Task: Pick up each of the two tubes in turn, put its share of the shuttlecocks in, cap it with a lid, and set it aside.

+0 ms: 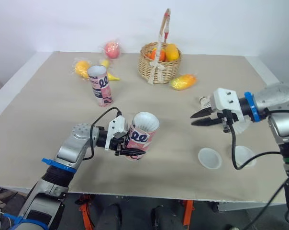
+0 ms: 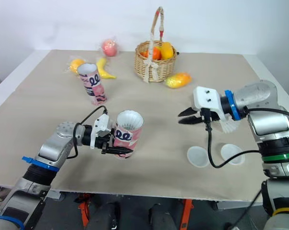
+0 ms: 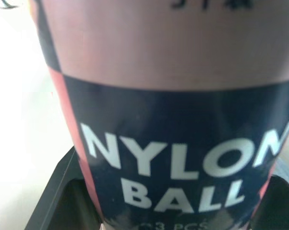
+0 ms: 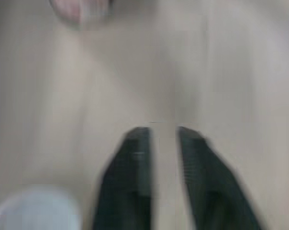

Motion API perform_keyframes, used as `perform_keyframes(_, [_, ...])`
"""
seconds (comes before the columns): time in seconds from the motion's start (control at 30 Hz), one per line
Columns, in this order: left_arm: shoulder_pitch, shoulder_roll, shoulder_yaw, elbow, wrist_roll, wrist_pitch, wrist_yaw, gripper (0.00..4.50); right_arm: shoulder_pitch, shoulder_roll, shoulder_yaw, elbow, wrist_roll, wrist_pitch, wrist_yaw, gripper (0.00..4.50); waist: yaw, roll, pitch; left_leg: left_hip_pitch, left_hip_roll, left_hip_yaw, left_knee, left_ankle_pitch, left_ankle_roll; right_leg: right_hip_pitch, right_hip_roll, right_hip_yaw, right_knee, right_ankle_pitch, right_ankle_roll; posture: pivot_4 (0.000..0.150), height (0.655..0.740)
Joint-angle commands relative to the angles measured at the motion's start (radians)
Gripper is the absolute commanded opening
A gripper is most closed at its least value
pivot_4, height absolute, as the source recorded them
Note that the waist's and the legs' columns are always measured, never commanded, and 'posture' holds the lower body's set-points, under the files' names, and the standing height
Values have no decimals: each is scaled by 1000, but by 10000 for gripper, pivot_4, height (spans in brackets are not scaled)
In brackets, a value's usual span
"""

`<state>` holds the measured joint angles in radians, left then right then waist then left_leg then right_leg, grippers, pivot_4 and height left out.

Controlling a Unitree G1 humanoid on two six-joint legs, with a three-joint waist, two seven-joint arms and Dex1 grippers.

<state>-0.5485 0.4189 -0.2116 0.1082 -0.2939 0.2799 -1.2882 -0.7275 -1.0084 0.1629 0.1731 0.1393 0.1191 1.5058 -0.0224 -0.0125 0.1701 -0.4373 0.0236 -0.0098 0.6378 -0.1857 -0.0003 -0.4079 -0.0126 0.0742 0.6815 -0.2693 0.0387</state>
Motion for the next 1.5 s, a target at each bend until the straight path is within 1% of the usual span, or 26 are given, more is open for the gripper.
perform_keyframes(0.03, [7, -37, 12, 3, -34, -19, 22, 28665, 25, -52, -5, 39, -43, -97, 30, 30468, -2, 0, 0, 1, 1, 0, 0, 0, 0, 0, 1, 0, 0, 0, 0, 1500, 7400])
perform_keyframes(0.1, [10, -55, 2, 23, -18, -40, 32, 28665, 27, -60, 4, 77, -69, -125, 30, 39598, -5, 0, 0, 1, 3, 0, 0, 0, 0, 1, 4, 1, 0, 1, -1, 1500, 7400])
perform_keyframes(0.27, [21, -102, -20, 88, 29, -158, 71, 28665, 35, -77, 28, 146, -110, -172, 50, 39598, -5, 0, 0, 4, 5, 1, 0, 1, -1, 2, 6, 2, 0, 2, -1, 1500, 7400])
perform_keyframes(0.5, [46, -140, -23, 158, 74, -320, 113, 28665, 79, -42, 61, 134, -151, -133, 10, 39598, -1, 0, 0, 6, 4, 3, 1, 1, -1, 4, 6, 4, 0, 3, -2, 1500, 7400])
perform_keyframes(0.7, [55, -143, -27, 166, 77, -366, 115, 28665, 111, 7, 88, 135, -208, -111, -59, 39598, -1, 0, 0, 7, 4, 3, 1, 1, -2, 4, 6, 5, 0, 4, -1, 1500, 7400])
perform_keyframes(0.8, [56, -143, -28, 165, 77, -375, 113, 28665, 117, 12, 89, 132, -216, -112, -62, 32580, -1, 0, 0, 9, 4, 3, 1, 1, -2, 7, 6, 5, 0, 4, -1, 1500, 7400])
perform_keyframes(0.83, [56, -144, -26, 164, 73, -372, 114, 28665, 113, 13, 90, 135, -220, -116, -63, 28493, -1, 0, 0, 10, 4, 4, 1, 1, -2, 8, 6, 5, 0, 4, -1, 1500, 7400])
perform_keyframes(0.87, [55, -144, -25, 163, 70, -370, 114, 28665, 113, 10, 89, 134, -217, -129, -53, 22329, -1, 0, 0, 11, 4, 4, 1, 1, -2, 8, 6, 5, 0, 4, 0, 1500, 7400])
perform_keyframes(0.9, [54, -145, -25, 164, 69, -369, 115, 28665, 116, 7, 86, 131, -210, -141, -40, 18573, -1, 0, 0, 11, 4, 4, 1, 1, -2, 9, 6, 5, 0, 3, 2, 1500, 7400])
perform_keyframes(0.93, [53, -146, -25, 164, 69, -369, 116, 28665, 118, 4, 84, 129, -205, -149, -31, 12938, -1, 0, 0, 11, 4, 4, 1, 1, -2, 9, 6, 5, 0, 2, 4, 1500, 7400])
perform_keyframes(0.97, [53, -146, -25, 166, 70, -370, 117, 28665, 118, 4, 82, 127, -202, -151, -26, 9759, -1, 0, 0, 11, 5, 4, 1, 2, -2, 9, 6, 5, 0, 2, 4, 1500, 7400])
perform_keyframes(1.0, [51, -147, -25, 169, 71, -371, 118, 28665, 117, 2, 78, 122, -196, -150, -18, 3782, -1, 0, 0, 11, 5, 4, 1, 2, -2, 9, 6, 5, 0, 2, 4, 1500, 7400])
perform_keyframes(1.03, [48, -148, -25, 173, 72, -372, 119, 28665, 117, 0, 76, 120, -191, -153, -9, 552, -1, 0, 0, 11, 5, 4, 1, 2, -2, 9, 6, 5, 0, 2, 4, 1500, 7400])
perform_keyframes(1.17, [36, -154, -20, 191, 73, -372, 127, 28665, 114, -1, 67, 113, -175, -158, 11, 552, -1, 0, 0, 12, 5, 4, 1, 2, -2, 9, 6, 6, 0, 2, 4, 1500, 7400])
perform_keyframes(1.33, [17, -162, -12, 224, 72, -372, 133, 28665, 72, 10, 48, 108, -152, -143, 11, 552, -1, 0, 0, 12, 4, 4, 1, 2, -2, 9, 6, 6, 0, 2, 4, 1500, 7400])
perform_keyframes(1.43, [15, -166, -18, 232, 72, -362, 127, 28665, 26, 22, 16, 64, -84, -84, 26, 552, -2, 0, 0, 12, 4, 5, 1, 2, -2, 9, 6, 7, 0, 3, 4, 1500, 7400])
perform_keyframes(1.5, [19, -167, -35, 239, 88, -362, 123, 28665, -23, 28, -26, -5, 14, -11, 55, 552, -2, 0, 0, 12, 5, 5, 1, 2, -2, 9, 7, 7, 0, 3, 4, 1500, 7400])
